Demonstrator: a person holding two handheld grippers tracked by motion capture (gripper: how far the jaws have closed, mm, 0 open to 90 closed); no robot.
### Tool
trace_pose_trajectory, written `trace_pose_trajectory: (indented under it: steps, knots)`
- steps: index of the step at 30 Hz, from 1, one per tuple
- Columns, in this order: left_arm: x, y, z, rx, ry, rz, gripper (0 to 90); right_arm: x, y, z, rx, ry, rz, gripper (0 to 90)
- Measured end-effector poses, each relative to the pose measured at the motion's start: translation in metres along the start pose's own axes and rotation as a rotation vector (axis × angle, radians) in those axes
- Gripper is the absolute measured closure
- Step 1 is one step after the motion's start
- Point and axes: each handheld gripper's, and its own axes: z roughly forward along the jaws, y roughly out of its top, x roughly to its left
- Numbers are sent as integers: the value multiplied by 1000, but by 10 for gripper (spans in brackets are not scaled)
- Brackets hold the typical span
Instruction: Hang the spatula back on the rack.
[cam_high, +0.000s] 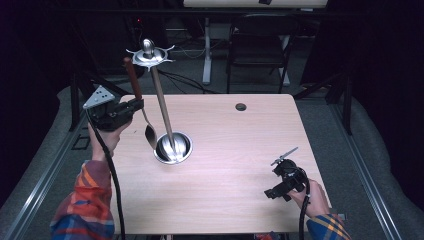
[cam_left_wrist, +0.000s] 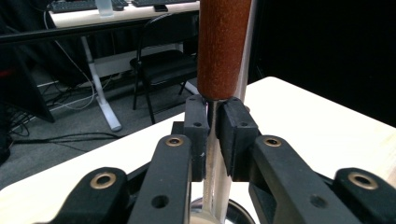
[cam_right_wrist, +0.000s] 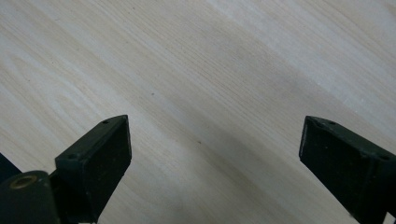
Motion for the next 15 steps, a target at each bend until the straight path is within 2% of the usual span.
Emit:
trace_pose_trajectory:
  steps: [2, 4, 6, 9, 10, 11, 12, 13, 14, 15]
  knots:
    - [0, 0, -1, 6, 3, 0, 802, 0, 1, 0, 9, 16, -4, 88]
    - [-1, -1, -2, 19, 11, -8, 782, 1, 2, 1, 5, -1, -8, 88]
    - [-2, -2, -3, 32, 21, -20, 706, 3, 5, 2, -4, 13, -6, 88]
    - [-3, -2, -3, 41, 32, -27, 589, 3, 7, 2, 14, -6, -31, 88]
    - [-3, -2, -3, 45, 39, -34, 589, 3, 7, 2, 14, -6, -31, 88]
    - [-4, -4, -3, 50, 57, -51, 523, 4, 8, 3, 8, -7, -34, 88]
    - [-5, -4, -3, 52, 62, -68, 485, 5, 9, 3, -1, 11, -26, 88]
    - [-5, -4, -3, 52, 62, -68, 434, 5, 9, 3, -1, 11, -26, 88]
    - [-5, -5, -3, 59, 73, -76, 434, 5, 9, 4, -2, 4, -29, 88]
    - [-6, -6, -4, 63, 83, -82, 389, 5, 10, 3, 4, 0, -33, 88]
